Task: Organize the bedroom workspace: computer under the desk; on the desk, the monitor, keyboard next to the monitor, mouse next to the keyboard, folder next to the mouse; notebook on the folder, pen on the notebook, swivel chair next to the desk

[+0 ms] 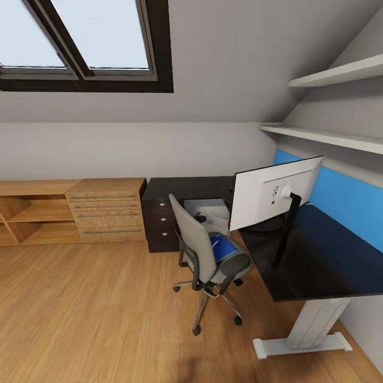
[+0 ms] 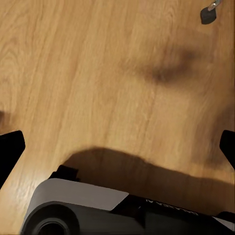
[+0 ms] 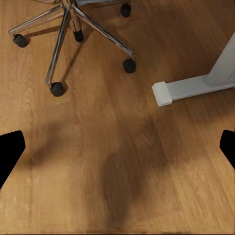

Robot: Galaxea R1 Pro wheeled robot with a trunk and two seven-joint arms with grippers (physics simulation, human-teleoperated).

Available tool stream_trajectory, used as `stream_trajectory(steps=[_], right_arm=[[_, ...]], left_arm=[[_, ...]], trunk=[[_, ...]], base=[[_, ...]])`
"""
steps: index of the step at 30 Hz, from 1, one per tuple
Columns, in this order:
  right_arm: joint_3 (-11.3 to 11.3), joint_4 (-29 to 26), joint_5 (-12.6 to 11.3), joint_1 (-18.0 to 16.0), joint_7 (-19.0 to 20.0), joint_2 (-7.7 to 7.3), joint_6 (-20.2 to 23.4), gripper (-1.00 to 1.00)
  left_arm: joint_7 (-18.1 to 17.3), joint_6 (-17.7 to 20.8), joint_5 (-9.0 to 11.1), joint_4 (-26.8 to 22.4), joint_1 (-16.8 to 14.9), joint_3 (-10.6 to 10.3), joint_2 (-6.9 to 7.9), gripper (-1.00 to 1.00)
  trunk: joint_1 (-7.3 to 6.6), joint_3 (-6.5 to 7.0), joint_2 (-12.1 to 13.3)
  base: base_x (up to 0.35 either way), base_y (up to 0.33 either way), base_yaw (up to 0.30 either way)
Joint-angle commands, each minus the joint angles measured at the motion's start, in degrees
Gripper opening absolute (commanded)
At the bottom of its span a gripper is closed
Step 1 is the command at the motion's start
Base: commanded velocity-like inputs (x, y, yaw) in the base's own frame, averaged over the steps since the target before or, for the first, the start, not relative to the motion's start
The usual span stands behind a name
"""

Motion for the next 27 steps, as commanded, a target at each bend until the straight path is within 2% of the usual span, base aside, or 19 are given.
stream_trajectory(steps=[1, 6, 9, 14, 27], right_arm=[[0.06, 0.14, -0.22, -0.05, -0.02, 0.06, -0.13, 1.0], [0.16, 0.94, -0.24, -0.07, -0.01, -0.05, -0.07, 1.0], [0.18, 1.08, -0.25, -0.07, -0.03, -0.11, -0.06, 1.0], [0.18, 1.11, -0.25, -0.07, -0.01, -0.12, -0.09, 1.0], [0.18, 1.12, -0.23, -0.07, -0.01, -0.12, -0.15, 1.0]], left_arm=[[-0.21, -0.23, 0.3, 0.31, -0.05, -0.01, -0.19, 1.0], [-0.6, -0.37, 0.03, 1.34, -0.04, -0.11, -1.81, 1.0], [-0.73, -0.55, -0.12, 2.31, -0.08, -0.52, -2.03, 1.0], [-0.77, -2.09, -0.09, 3.81, -0.09, -0.74, -2.04, 1.0], [-0.48, -6.27, 0.2, 3.58, -0.08, -0.44, -1.76, 1.0]], trunk=[[0.0, -0.07, -0.04], [0.0, -0.07, -0.04], [0.22, -0.24, -0.44], [1.32, -1.14, -2.45], [4.18, -3.48, -7.66]], base=[[0.0, 0.0, 0.0], [0.0, 0.0, 0.0], [0.0, 0.0, 0.0], [0.0, 0.0, 0.0], [0.0, 0.0, 0.0]])
